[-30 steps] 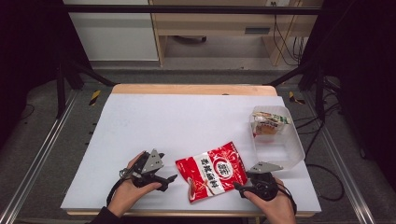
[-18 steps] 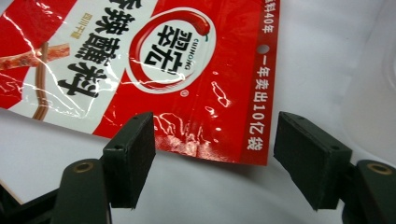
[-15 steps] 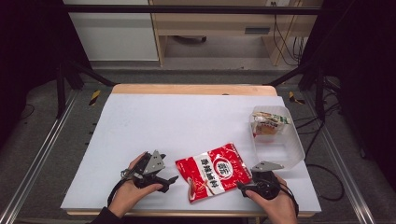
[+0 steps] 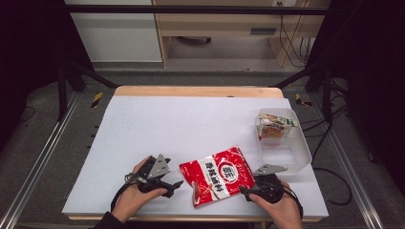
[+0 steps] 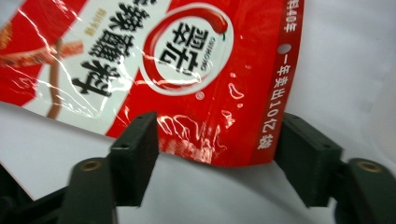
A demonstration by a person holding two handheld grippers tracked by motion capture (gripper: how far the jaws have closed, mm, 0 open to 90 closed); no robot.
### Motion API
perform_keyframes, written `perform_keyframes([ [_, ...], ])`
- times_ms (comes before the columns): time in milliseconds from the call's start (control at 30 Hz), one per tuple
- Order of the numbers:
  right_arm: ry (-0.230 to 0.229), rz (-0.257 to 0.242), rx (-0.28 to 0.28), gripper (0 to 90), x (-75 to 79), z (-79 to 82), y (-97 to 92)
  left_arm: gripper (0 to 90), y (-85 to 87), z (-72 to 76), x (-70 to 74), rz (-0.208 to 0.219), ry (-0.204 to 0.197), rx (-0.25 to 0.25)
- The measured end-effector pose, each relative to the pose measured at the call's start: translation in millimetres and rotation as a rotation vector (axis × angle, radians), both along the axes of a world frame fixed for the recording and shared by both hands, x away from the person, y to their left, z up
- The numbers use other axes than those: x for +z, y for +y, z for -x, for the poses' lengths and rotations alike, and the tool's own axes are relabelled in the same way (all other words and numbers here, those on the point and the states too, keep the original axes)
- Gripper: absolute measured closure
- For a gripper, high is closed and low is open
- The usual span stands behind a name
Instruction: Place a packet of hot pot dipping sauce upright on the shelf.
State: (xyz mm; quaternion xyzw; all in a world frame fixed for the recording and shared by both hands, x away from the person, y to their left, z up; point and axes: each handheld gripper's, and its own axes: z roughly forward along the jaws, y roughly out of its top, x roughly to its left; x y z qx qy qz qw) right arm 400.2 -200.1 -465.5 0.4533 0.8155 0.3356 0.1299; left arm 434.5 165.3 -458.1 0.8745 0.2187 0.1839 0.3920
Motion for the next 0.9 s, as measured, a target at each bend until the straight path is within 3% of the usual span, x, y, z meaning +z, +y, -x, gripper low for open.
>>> perform_keyframes([
  [167, -0.038, 0.016, 0.024, 57.8, 5.0, -0.4, 1.7, 12.0, -0.1, -0.5, -0.2, -0.003, 0.0, -0.003],
  [233, -0.05, 0.023, 0.02, 69.9, 7.4, -1.0, 2.3, 12.0, 0.2, -0.6, 0.2, -0.003, -0.001, -0.003],
  [367, -0.088, -0.008, 0.024, 85.6, 17.0, -3.9, 2.7, 12.0, 1.6, -1.1, 1.0, -0.004, -0.003, 0.004],
  [500, -0.1, -0.019, 0.038, 90.0, 27.4, -8.3, 7.0, 12.0, 3.8, -1.4, 2.3, -0.014, -0.01, 0.007],
  [900, -0.167, 0.073, 0.135, 90.0, 63.6, -34.1, 30.1, 12.0, 11.0, -3.2, 6.1, 0.003, -0.015, 0.03],
])
